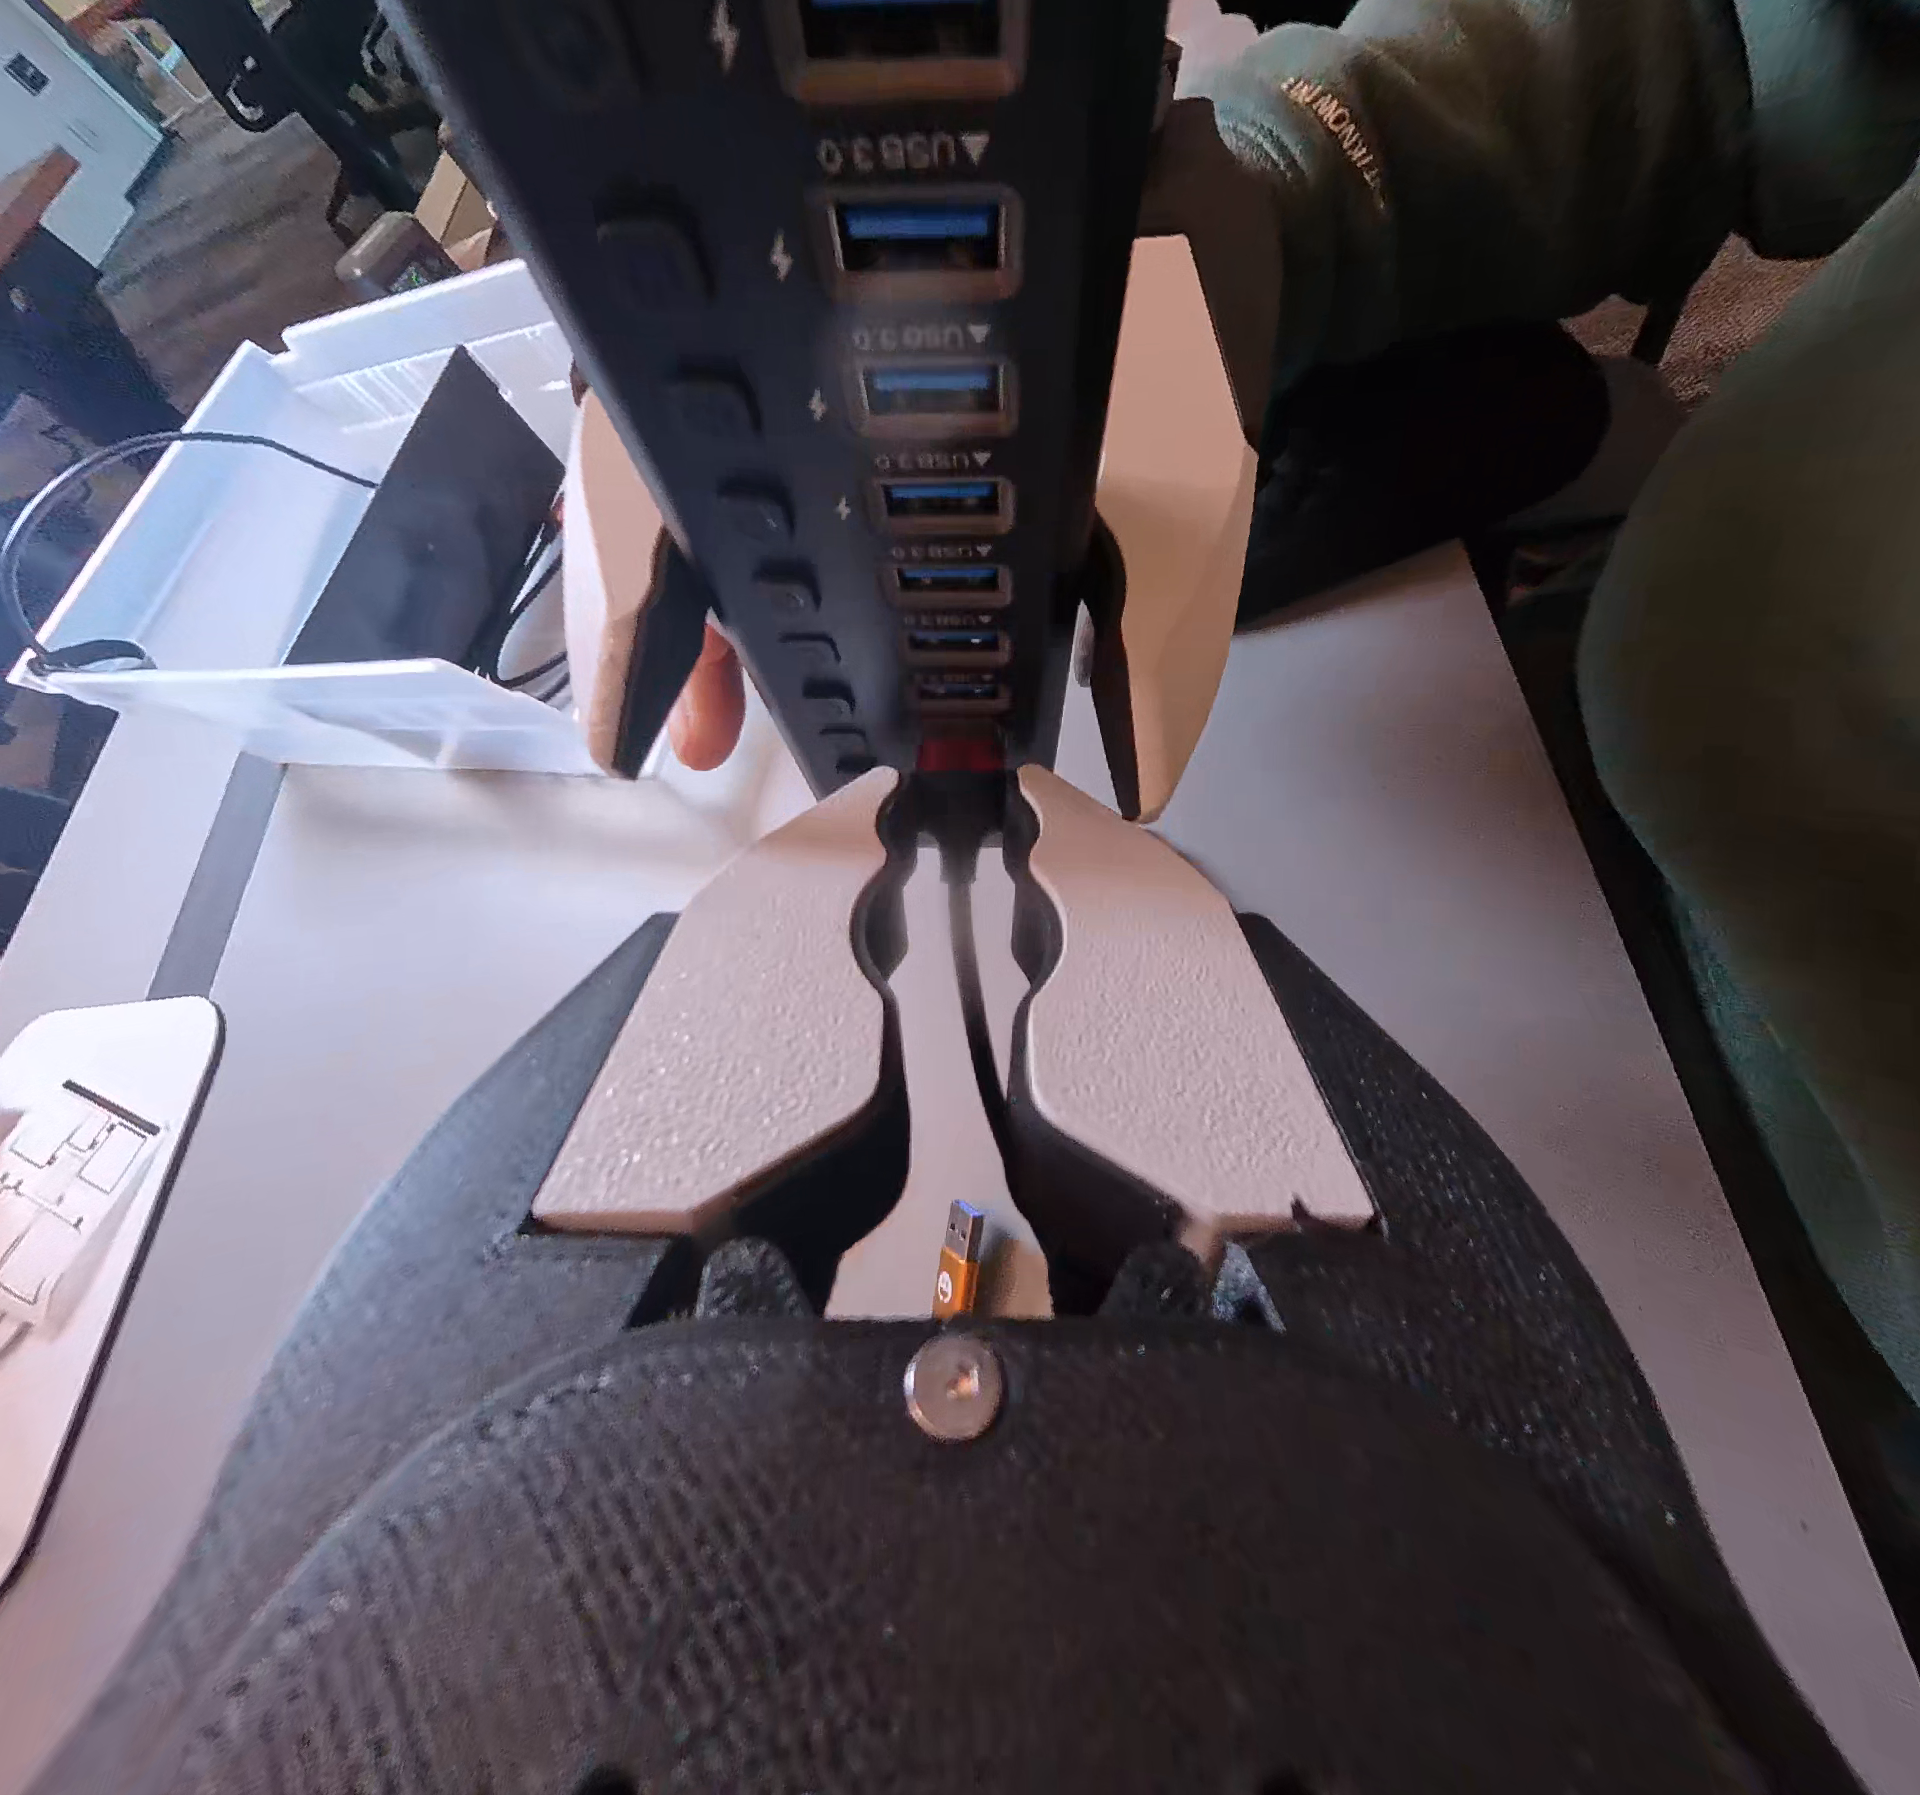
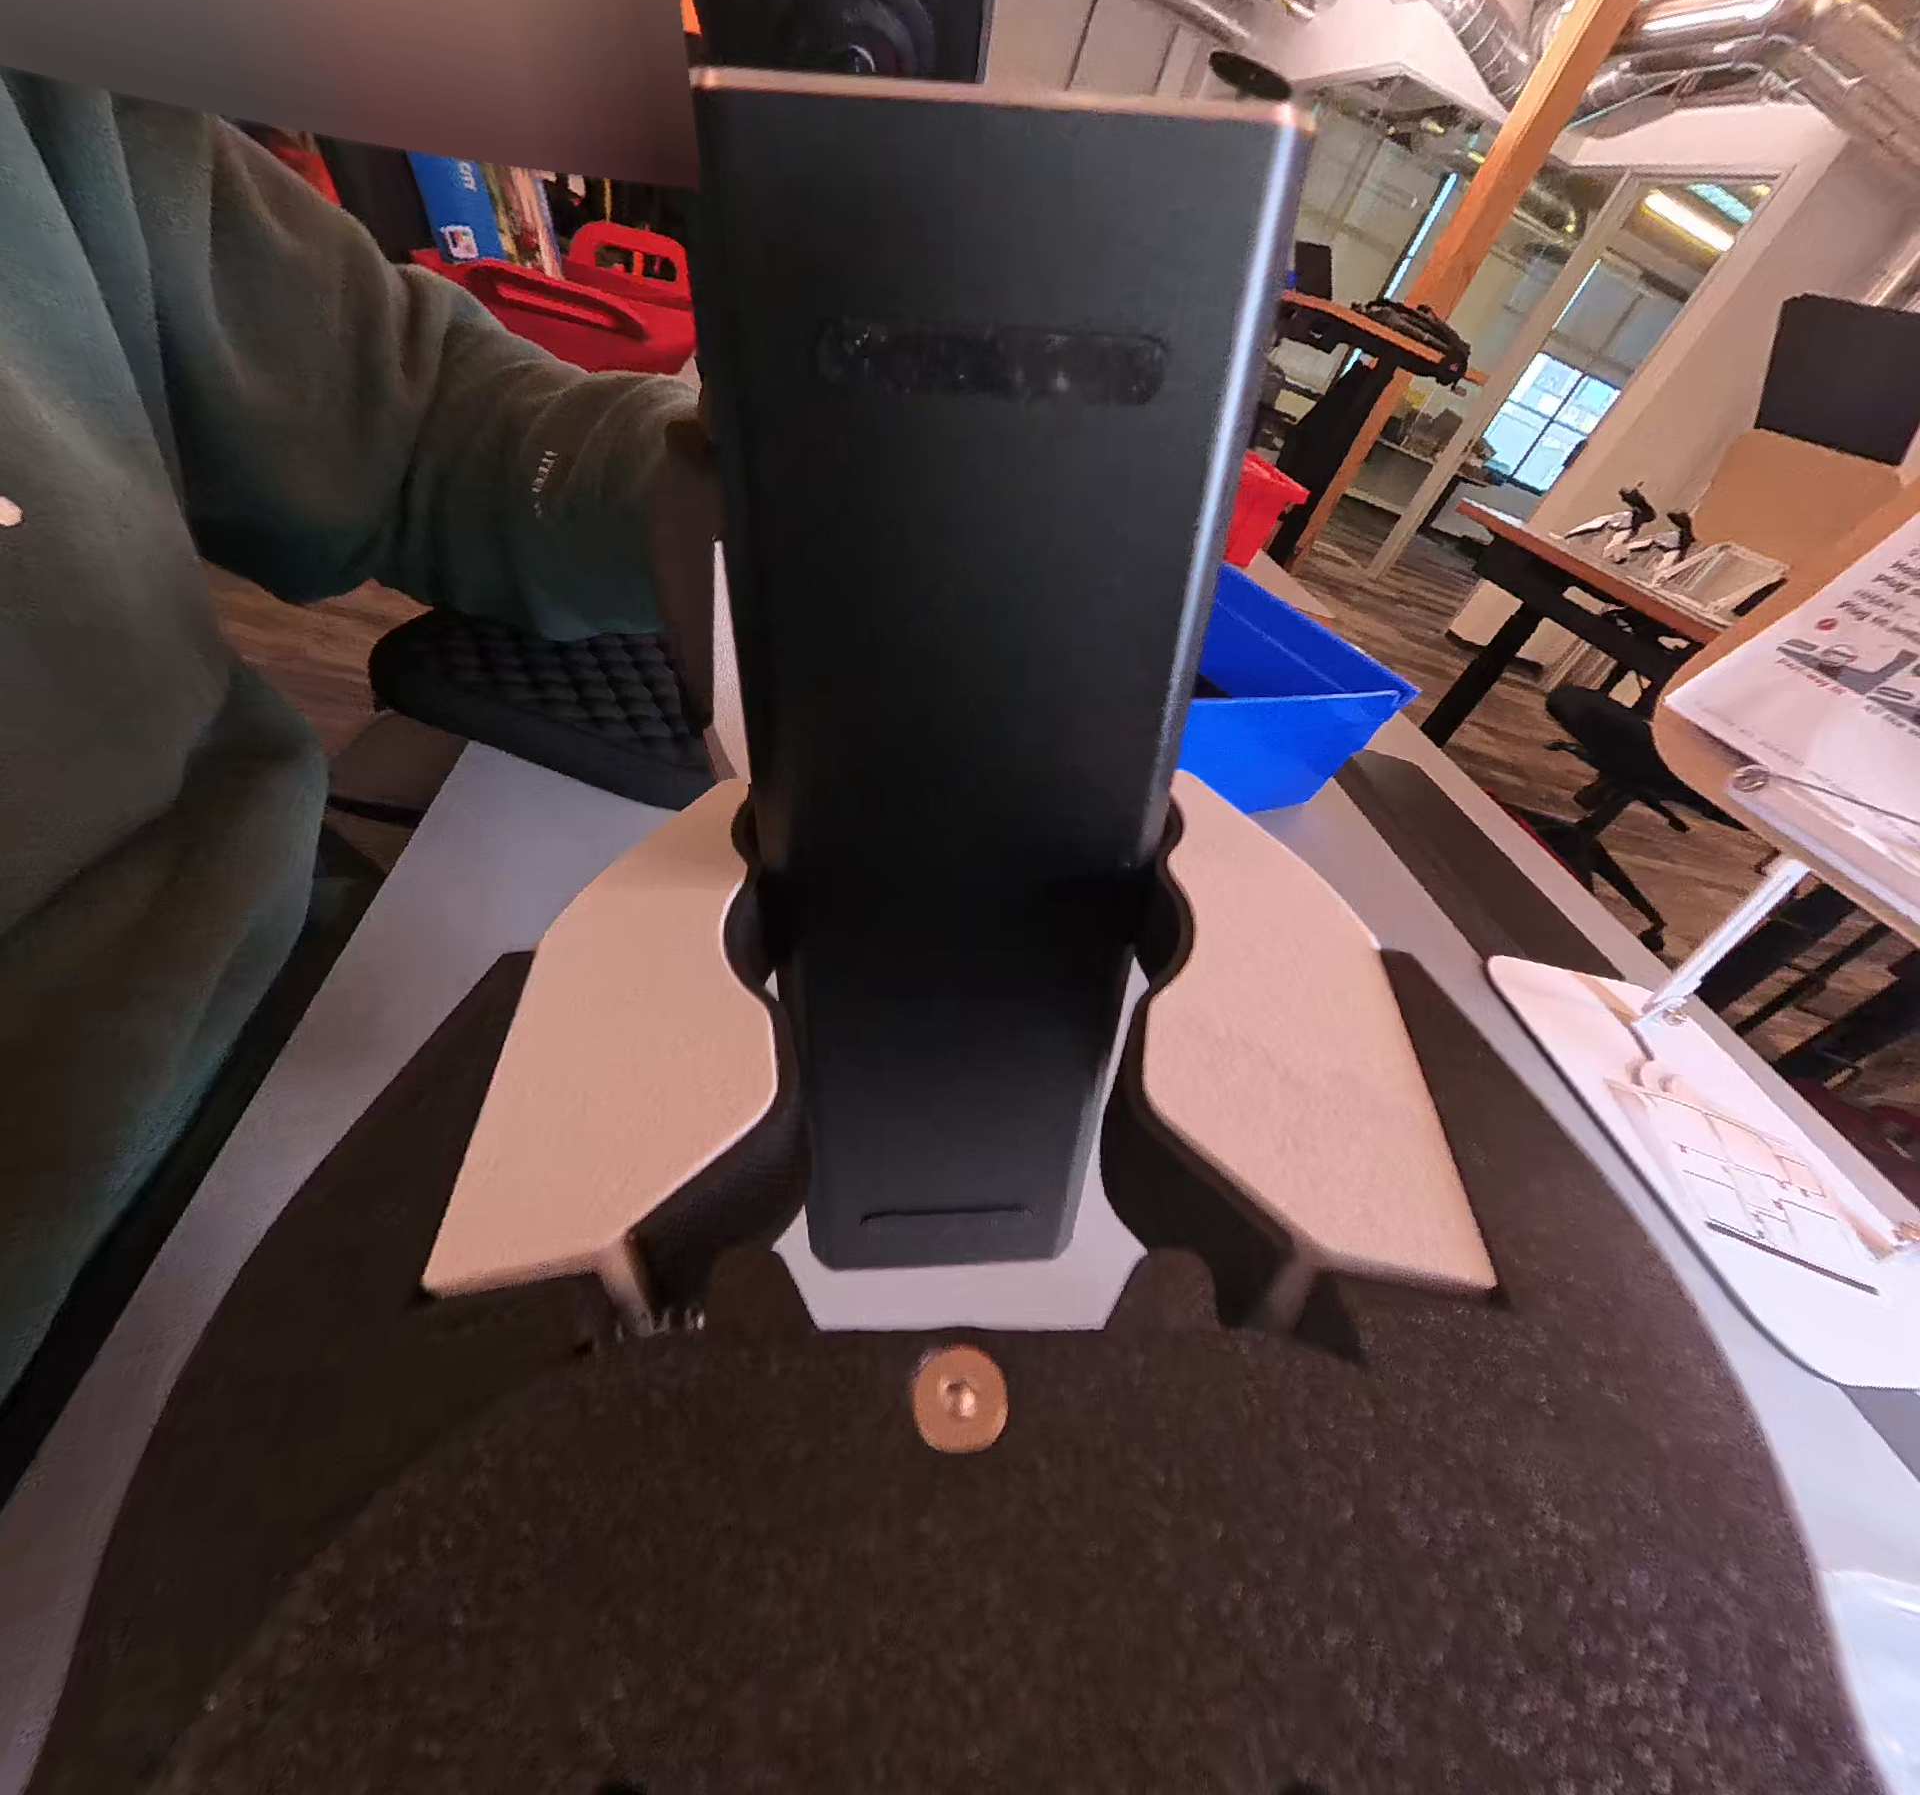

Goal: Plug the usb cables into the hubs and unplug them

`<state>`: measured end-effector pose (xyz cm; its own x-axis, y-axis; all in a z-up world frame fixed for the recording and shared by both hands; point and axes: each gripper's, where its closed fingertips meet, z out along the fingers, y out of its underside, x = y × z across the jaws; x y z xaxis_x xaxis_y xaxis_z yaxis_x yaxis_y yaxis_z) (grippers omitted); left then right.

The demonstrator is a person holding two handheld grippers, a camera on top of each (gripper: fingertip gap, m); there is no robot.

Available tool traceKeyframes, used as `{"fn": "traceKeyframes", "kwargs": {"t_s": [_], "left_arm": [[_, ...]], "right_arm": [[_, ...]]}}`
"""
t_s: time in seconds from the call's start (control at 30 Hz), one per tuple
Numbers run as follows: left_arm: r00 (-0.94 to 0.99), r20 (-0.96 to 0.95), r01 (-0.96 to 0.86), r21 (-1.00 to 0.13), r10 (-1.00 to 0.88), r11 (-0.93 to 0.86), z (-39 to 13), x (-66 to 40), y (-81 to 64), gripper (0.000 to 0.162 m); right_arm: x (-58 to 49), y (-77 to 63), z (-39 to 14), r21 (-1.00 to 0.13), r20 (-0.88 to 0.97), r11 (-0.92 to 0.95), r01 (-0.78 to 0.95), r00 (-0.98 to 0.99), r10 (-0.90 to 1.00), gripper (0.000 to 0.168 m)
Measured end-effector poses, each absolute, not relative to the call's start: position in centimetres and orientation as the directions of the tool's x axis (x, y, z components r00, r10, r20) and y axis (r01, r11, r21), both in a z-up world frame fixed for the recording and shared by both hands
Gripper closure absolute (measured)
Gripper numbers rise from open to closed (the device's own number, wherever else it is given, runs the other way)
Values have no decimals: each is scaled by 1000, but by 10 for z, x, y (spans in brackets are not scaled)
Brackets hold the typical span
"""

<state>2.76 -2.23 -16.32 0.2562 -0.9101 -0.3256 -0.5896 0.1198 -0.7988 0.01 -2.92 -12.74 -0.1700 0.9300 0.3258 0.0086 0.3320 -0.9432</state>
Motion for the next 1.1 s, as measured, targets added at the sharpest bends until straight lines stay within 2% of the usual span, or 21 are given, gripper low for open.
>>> {"fn": "traceKeyframes", "kwargs": {"t_s": [0.13,0.3,0.67,0.83,1.0,1.1], "left_arm": [[284,-333,-600,-793,-899,104,-164,16,-19,146],[267,-333,-602,-790,-905,113,-167,12,-24,147],[232,-267,-441,-886,-935,144,-146,19,-38,147],[238,-252,-395,-907,-938,144,-141,23,-41,147],[262,-237,-435,-894,-935,105,-150,20,-36,146],[253,-222,-438,-894,-941,93,-147,18,-37,146]], "right_arm": [[-3,-18,-140,-948,291,306,89,-151,945,99],[-5,-15,-157,-944,245,279,174,-193,950,92],[-5,-40,-150,-992,85,113,58,-356,931,95],[-6,-43,-144,-984,140,167,56,-325,935,98],[-6,-34,-149,-949,272,298,100,-218,937,98],[-8,-34,-147,-948,285,306,88,-193,939,98]]}}
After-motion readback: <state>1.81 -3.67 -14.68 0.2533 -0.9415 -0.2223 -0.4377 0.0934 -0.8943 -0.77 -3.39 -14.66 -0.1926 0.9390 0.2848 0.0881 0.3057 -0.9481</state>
